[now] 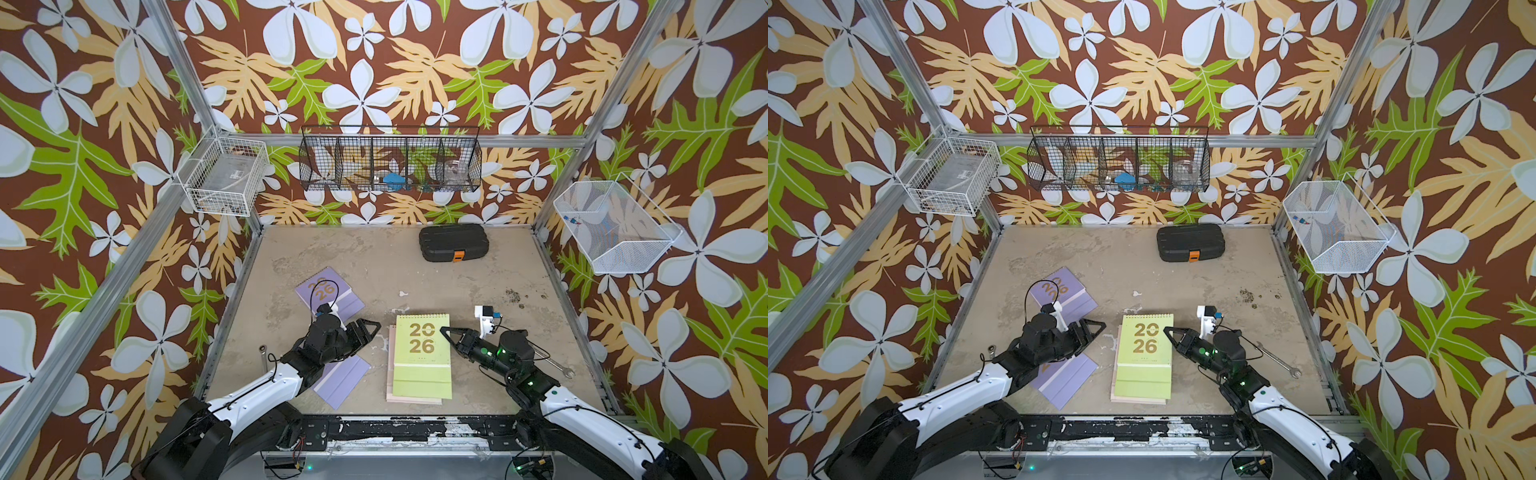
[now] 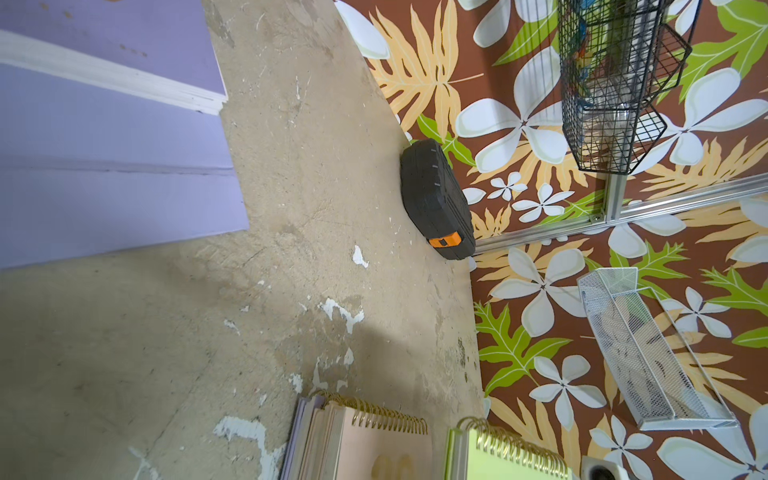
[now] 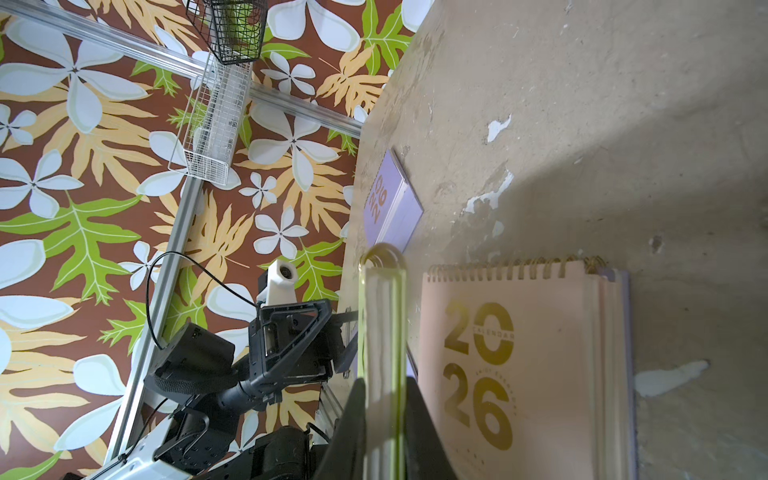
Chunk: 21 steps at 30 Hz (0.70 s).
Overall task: Stack the calendars
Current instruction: Place the calendar at the calendar.
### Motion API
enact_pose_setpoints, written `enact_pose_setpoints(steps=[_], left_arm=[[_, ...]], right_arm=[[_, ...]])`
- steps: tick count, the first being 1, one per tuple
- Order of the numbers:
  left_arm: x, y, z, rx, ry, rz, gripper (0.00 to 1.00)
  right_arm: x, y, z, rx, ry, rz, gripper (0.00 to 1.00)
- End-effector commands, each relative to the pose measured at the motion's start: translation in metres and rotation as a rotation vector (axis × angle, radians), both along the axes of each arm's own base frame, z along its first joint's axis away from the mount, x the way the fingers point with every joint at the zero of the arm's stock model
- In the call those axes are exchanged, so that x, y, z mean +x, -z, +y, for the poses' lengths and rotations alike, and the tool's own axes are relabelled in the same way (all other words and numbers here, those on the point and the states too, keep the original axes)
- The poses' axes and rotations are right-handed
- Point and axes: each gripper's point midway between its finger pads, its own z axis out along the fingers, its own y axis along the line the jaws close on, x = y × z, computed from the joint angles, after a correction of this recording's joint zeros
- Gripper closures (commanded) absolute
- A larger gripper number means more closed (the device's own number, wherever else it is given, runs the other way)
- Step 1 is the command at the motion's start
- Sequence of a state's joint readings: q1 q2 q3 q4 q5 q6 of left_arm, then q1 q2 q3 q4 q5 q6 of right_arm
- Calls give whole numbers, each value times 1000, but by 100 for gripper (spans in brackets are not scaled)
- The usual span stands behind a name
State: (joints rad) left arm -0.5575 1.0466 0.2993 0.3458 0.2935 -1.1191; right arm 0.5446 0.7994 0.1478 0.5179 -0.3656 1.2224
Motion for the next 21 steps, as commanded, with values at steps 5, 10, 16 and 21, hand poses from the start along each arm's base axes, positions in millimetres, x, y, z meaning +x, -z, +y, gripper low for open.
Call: enact_pose_setpoints(steps=[5, 10, 16, 21], left_arm=[[-1, -8, -13, -82, 44, -9, 29], [-1, -8, -18, -107, 64, -5, 28], [-2, -7, -25, -119, 93, 4, 28], [-2, -6, -32, -127, 123, 11, 28]], right_arm=[[4, -10, 9, 40, -26, -41, 92], [7, -5, 11, 29, -25, -30, 92], [7, 2, 12, 32, -25, -12, 92], [9, 7, 15, 28, -31, -3, 92]])
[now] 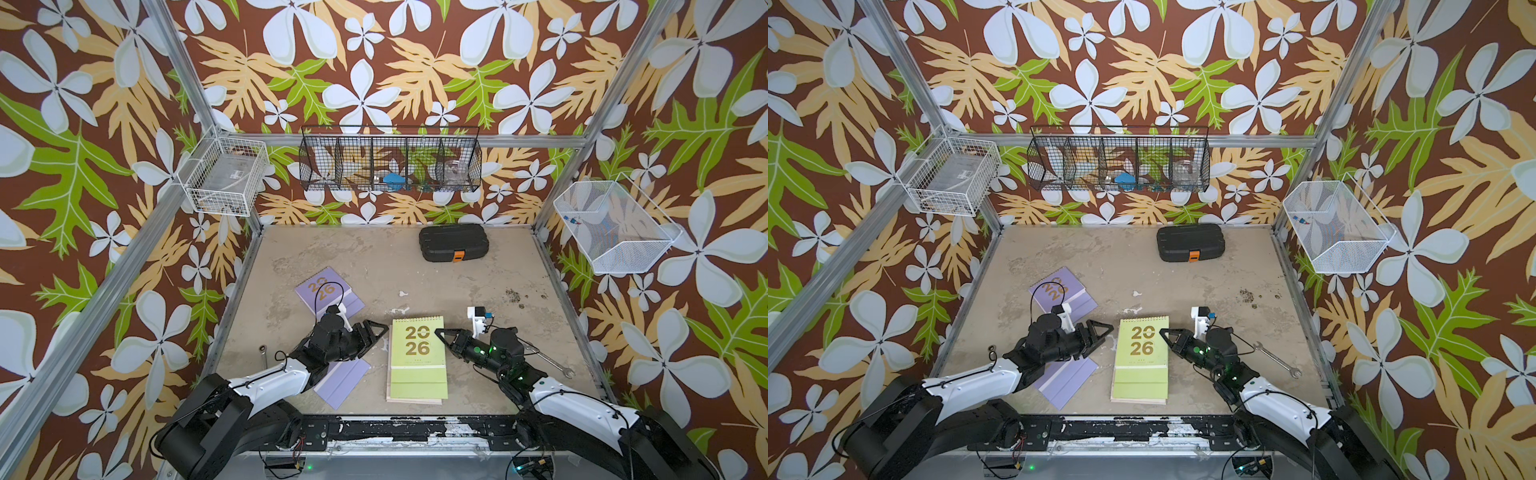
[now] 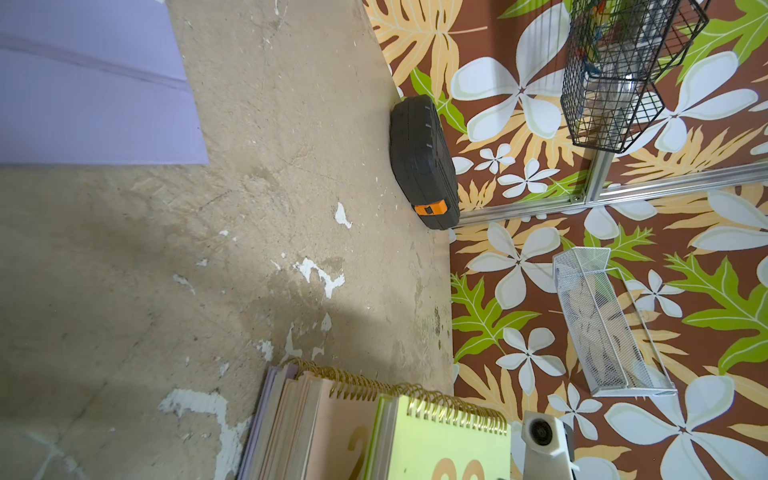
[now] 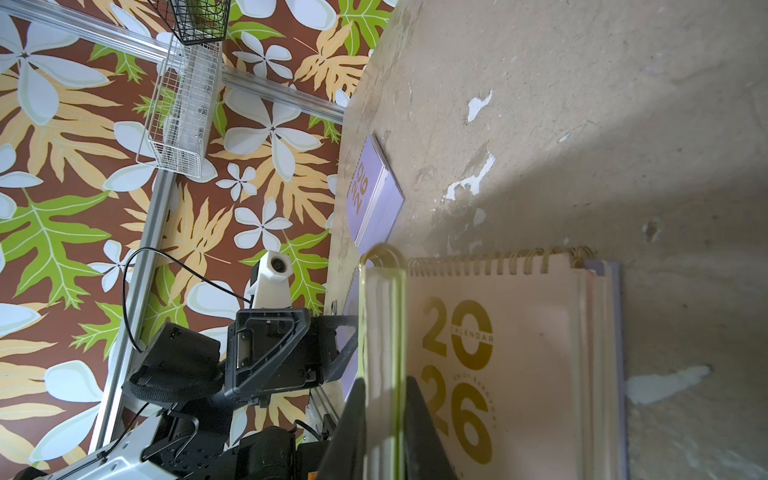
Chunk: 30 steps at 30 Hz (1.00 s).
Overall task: Stack the calendars
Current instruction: Place the calendar at the calendar.
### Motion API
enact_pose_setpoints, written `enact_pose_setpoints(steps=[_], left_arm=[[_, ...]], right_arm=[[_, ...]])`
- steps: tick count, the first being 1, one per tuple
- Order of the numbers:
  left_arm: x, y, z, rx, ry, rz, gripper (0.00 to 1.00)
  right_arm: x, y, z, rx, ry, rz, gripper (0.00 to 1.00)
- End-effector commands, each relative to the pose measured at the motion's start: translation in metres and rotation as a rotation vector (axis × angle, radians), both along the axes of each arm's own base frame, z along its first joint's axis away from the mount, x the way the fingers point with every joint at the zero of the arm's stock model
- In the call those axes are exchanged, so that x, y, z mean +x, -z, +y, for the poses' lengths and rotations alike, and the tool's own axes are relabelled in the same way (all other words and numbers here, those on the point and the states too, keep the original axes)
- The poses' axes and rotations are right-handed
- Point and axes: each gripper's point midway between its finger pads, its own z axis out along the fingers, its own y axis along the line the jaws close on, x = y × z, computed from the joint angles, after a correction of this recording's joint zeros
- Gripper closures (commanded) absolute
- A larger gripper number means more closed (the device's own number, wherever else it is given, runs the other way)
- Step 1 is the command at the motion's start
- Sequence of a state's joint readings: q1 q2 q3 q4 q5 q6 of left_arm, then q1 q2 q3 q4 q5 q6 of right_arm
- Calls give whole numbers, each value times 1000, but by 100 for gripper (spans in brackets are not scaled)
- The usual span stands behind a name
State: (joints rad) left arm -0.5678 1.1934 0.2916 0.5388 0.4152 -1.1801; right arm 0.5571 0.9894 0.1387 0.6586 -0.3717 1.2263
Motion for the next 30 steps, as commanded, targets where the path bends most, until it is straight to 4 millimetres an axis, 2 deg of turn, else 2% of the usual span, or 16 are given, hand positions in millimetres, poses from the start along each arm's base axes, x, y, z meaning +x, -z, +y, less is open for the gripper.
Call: enact_pose_setpoints(steps=[1, 30], left_arm=[[1, -10, -8, -31, 30, -29, 29], [1, 3, -24, -10, 94, -3, 28]], right_arm=[[3, -17, 6, 55, -14, -51, 92], [9, 12, 9, 18, -7, 25, 91]])
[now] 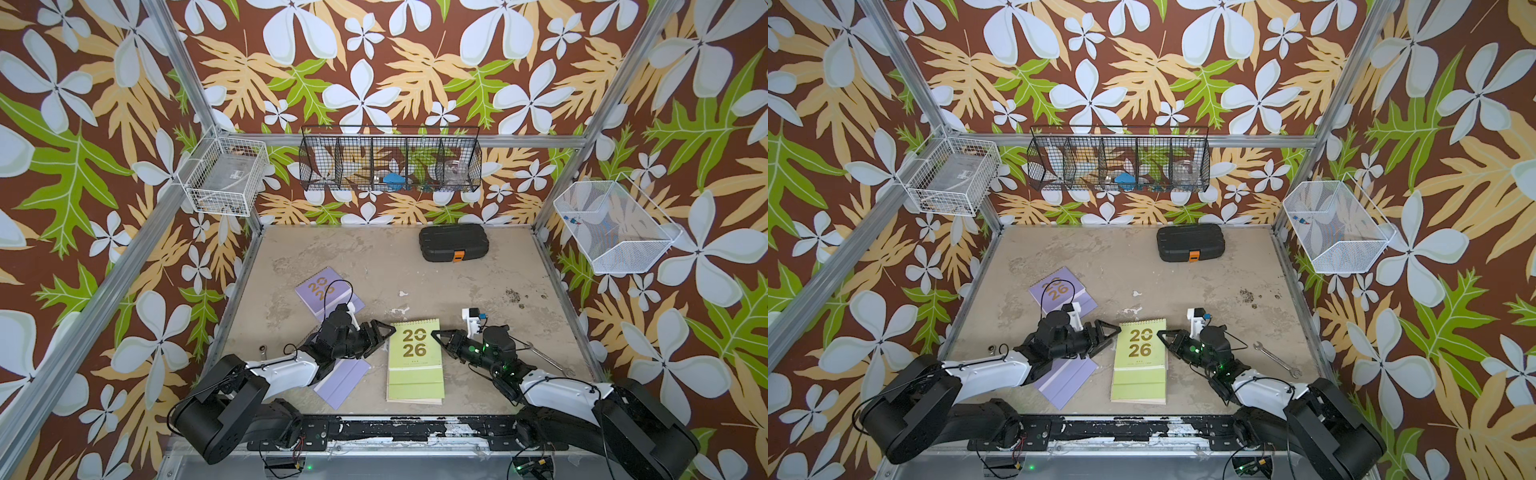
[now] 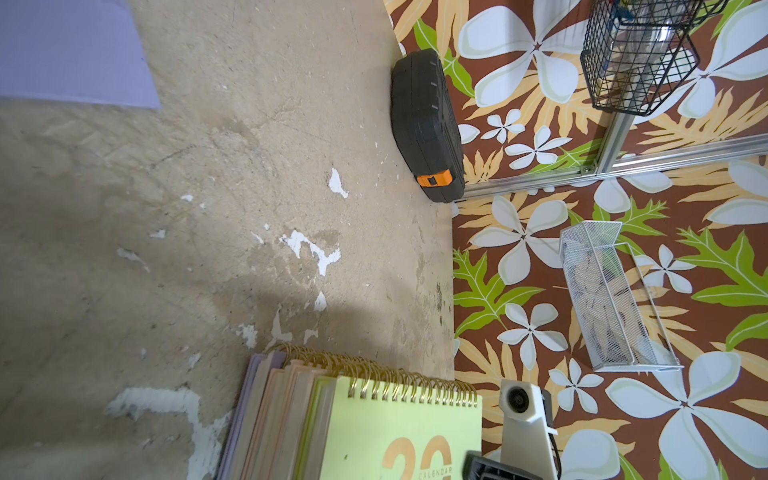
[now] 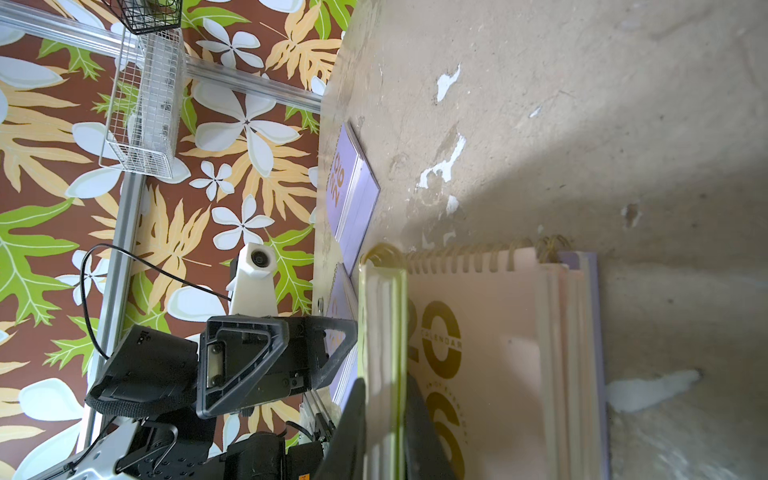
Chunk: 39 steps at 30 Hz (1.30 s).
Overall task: Stack the calendars
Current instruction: Place the calendar at the calendar.
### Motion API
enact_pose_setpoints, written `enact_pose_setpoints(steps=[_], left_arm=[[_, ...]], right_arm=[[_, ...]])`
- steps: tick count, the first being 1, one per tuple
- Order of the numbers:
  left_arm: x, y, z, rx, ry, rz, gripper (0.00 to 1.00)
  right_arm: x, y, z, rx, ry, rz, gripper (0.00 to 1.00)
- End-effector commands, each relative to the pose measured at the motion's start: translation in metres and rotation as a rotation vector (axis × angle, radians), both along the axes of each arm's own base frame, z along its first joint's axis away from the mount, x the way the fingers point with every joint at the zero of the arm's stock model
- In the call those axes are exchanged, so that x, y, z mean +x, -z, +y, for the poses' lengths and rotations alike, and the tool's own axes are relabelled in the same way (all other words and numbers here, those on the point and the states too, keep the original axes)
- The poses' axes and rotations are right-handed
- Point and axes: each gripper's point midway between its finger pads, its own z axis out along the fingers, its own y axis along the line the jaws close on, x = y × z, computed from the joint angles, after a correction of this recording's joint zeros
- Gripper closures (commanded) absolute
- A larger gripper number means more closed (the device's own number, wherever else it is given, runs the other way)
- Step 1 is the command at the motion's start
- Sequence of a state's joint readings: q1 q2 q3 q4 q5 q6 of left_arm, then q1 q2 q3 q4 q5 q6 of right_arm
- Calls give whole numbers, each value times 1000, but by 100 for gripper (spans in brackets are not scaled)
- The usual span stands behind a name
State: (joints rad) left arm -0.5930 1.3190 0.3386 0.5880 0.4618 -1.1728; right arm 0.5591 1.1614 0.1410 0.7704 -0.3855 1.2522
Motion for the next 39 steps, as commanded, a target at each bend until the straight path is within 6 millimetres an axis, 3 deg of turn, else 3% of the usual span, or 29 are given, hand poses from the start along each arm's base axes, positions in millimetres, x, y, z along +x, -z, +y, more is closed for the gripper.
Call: enact_pose_setpoints(steps=[1, 20, 39], left_arm=[[1, -6, -5, -12, 25, -30, 28], [1, -2, -9, -10, 38, -20, 28], [2, -2, -8, -9, 30, -21, 28]], right_arm=[[4, -11, 2, 25, 4, -42, 91], [2, 12, -6, -54, 27, 17, 79], [4, 21, -8, -104, 33, 44, 67]])
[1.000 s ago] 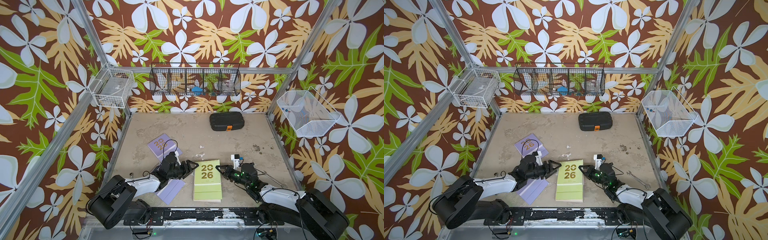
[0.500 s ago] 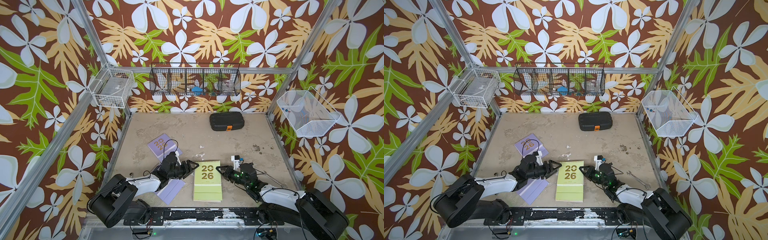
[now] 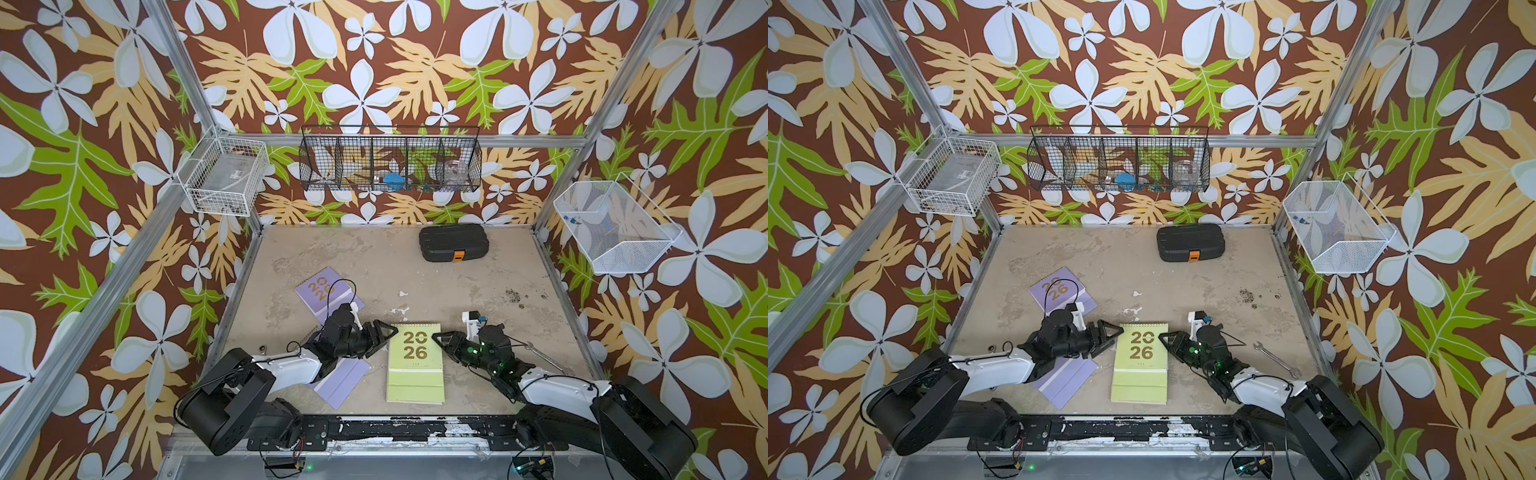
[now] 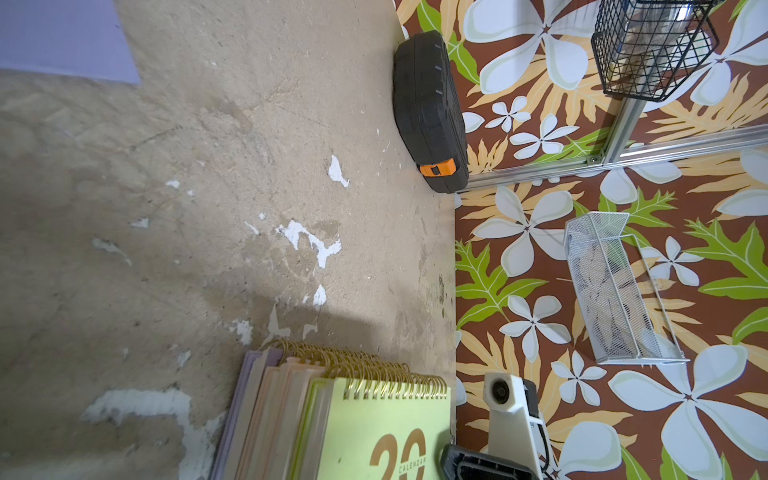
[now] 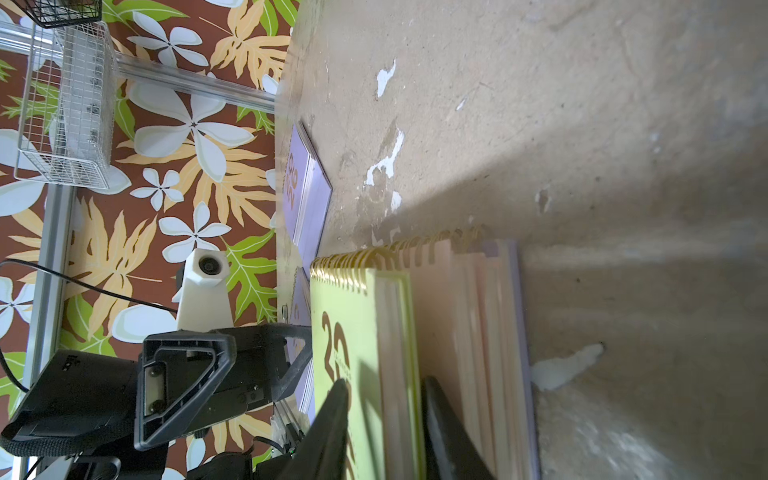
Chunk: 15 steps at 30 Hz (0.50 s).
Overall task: Stack the calendars
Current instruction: Place the calendar at the calendar.
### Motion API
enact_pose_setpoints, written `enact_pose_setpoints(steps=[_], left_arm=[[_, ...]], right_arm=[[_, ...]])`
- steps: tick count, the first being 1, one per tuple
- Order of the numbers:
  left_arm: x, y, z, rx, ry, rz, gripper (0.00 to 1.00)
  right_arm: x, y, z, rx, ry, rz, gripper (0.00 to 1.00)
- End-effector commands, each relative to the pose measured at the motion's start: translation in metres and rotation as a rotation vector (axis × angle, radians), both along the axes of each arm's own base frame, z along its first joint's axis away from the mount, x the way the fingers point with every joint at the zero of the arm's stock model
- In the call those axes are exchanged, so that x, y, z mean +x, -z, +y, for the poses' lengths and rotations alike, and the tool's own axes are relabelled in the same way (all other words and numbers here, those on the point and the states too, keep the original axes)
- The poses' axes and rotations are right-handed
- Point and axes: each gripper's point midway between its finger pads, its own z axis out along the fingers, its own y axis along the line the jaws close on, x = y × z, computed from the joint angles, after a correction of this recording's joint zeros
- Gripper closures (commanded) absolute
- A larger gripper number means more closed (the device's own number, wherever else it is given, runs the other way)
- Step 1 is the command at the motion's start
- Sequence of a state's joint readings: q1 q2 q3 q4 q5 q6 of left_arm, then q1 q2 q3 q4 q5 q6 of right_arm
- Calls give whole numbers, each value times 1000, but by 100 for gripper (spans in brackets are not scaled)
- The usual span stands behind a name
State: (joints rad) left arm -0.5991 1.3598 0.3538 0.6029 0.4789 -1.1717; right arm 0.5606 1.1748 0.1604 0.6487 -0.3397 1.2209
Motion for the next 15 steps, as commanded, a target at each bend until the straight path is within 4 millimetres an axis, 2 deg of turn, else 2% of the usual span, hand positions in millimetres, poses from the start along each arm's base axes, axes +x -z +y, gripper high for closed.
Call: enact_pose_setpoints(steps=[1, 15], left_arm=[[2, -6, -2, -10, 7, -33, 28], [5, -8, -1, -1, -7, -38, 28]], right_arm=[[3, -3, 0, -14, 2, -21, 65], [4, 1, -6, -51, 15, -18, 48]])
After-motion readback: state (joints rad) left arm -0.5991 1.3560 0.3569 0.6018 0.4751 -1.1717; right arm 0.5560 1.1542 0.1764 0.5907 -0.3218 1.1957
